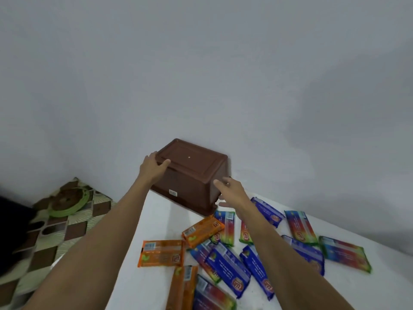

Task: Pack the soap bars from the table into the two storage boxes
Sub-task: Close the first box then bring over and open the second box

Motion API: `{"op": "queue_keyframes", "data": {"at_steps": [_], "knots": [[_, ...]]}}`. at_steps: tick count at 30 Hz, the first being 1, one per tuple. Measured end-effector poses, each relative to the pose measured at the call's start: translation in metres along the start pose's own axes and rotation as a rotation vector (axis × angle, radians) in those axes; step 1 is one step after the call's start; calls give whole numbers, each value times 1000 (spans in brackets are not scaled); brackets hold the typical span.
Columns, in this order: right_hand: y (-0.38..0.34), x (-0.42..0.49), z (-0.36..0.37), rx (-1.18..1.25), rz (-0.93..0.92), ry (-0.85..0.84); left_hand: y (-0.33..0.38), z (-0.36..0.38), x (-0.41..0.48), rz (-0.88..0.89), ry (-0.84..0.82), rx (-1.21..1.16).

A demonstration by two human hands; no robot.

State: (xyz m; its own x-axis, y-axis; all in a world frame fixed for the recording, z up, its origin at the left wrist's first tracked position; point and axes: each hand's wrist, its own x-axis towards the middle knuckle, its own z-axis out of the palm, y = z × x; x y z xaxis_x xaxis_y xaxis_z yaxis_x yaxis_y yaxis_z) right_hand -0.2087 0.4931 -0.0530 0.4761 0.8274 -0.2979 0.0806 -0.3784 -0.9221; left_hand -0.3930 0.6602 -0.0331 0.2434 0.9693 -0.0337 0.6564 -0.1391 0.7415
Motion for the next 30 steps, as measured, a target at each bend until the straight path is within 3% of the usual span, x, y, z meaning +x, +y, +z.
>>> {"op": "queue_keyframes", "data": {"at_steps": [5,14,24,30], "knots": [[-4,10,19,88,102,-57,-42,7,48,-129,-141,-149],[-1,9,24,223,125,-86,-39,-18,11,-66,51,-265],[-26,-27,-8,475,-39,-90,6,-52,-63,-33,316,-378],[-22,-69,-65,535,-49,62,51,-38,-114,-3,132,-616]]}}
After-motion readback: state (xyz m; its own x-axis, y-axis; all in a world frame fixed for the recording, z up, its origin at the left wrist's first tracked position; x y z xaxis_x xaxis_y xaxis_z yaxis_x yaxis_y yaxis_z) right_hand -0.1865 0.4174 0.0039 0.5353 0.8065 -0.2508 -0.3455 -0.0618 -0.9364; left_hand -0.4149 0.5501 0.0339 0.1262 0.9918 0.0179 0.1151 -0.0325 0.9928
